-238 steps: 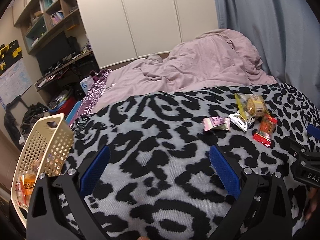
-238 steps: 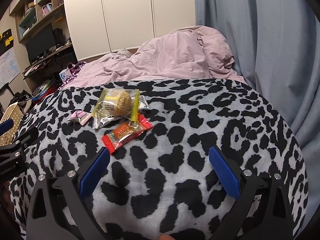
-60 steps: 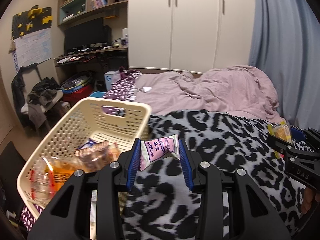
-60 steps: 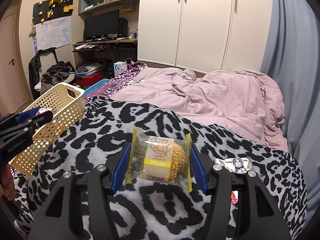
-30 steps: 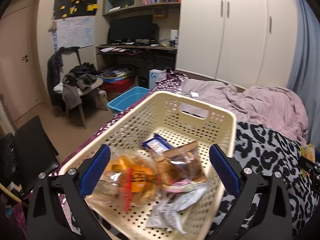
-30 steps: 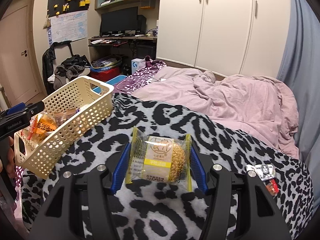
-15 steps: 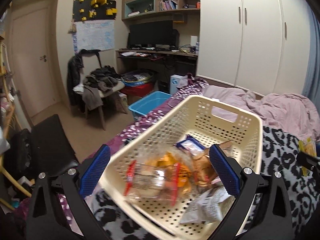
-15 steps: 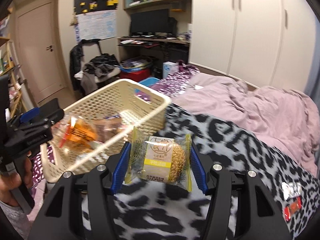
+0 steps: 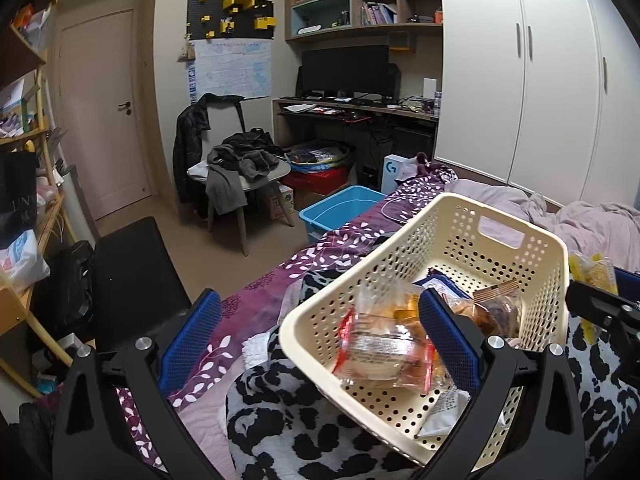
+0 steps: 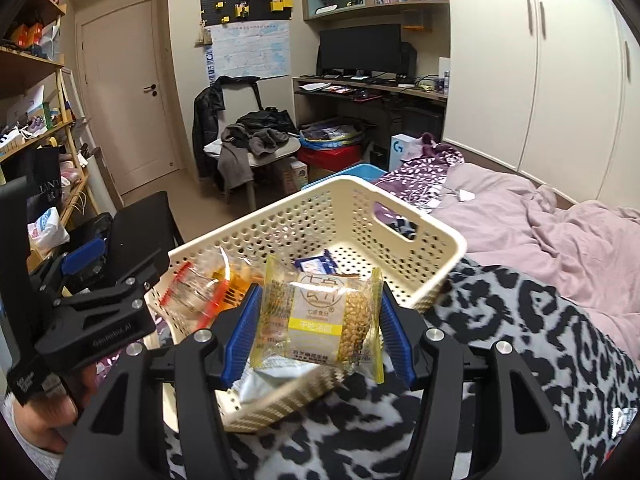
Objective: Organize snacks
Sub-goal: 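Lower the yellow-bagged cake into the basket and open the right gripper, then withdraw both grippers from the basket toward the silver and red packs, then close the right gripper on the red candy pack while the left lowers onto the silver wrapper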
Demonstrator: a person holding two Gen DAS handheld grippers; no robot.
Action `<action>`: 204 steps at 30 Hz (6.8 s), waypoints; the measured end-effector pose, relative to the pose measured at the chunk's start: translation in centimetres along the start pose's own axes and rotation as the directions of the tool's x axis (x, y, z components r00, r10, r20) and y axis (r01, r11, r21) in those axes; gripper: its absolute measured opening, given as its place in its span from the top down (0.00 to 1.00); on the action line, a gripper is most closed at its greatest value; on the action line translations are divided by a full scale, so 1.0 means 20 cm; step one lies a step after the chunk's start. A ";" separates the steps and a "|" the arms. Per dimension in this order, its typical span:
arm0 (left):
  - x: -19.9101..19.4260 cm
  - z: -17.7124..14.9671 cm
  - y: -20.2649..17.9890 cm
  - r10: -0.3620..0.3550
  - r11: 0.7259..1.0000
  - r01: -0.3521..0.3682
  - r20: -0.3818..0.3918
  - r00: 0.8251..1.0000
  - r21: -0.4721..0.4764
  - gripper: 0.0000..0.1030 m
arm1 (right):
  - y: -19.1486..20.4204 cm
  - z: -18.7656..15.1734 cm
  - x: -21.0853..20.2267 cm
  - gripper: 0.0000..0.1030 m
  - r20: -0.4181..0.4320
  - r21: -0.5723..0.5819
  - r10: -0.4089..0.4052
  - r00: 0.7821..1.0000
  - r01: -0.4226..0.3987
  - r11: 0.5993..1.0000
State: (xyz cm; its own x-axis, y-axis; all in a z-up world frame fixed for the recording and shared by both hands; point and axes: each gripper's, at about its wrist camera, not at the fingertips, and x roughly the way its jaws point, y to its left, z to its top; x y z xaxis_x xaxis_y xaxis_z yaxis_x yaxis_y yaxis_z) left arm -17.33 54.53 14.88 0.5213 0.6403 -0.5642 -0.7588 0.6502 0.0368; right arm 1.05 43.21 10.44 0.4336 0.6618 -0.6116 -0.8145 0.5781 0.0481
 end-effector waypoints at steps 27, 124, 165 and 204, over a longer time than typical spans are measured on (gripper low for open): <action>0.01 -0.02 0.00 0.090 0.996 -0.089 -0.015 0.996 0.017 0.02 | 0.00 -0.07 0.07 0.14 -0.016 0.003 0.024 1.000 -0.024 1.000; -0.30 -0.28 -1.24 -0.293 0.857 0.312 -0.110 0.950 0.410 0.02 | -1.07 -0.81 -0.64 0.05 -0.161 0.393 -0.433 0.887 0.460 0.797; -0.25 -0.36 -1.51 -0.417 0.774 0.467 -0.210 0.884 0.427 0.02 | -1.62 -0.94 -0.65 0.29 -0.351 0.501 -0.472 0.809 0.588 0.635; -0.44 -0.42 -2.27 -0.597 0.402 0.745 -0.464 0.654 0.533 0.15 | -1.70 -1.09 -0.86 0.71 -0.319 0.494 -0.455 0.831 0.556 0.669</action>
State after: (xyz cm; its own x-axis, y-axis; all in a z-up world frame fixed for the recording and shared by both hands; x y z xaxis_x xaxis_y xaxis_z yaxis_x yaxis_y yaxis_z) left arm 9.25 15.93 11.31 0.6132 -0.1594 -0.7737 0.2911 0.9561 0.0338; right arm 12.90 1.77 2.08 0.6082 0.1347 -0.7823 -0.1134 0.9901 0.0823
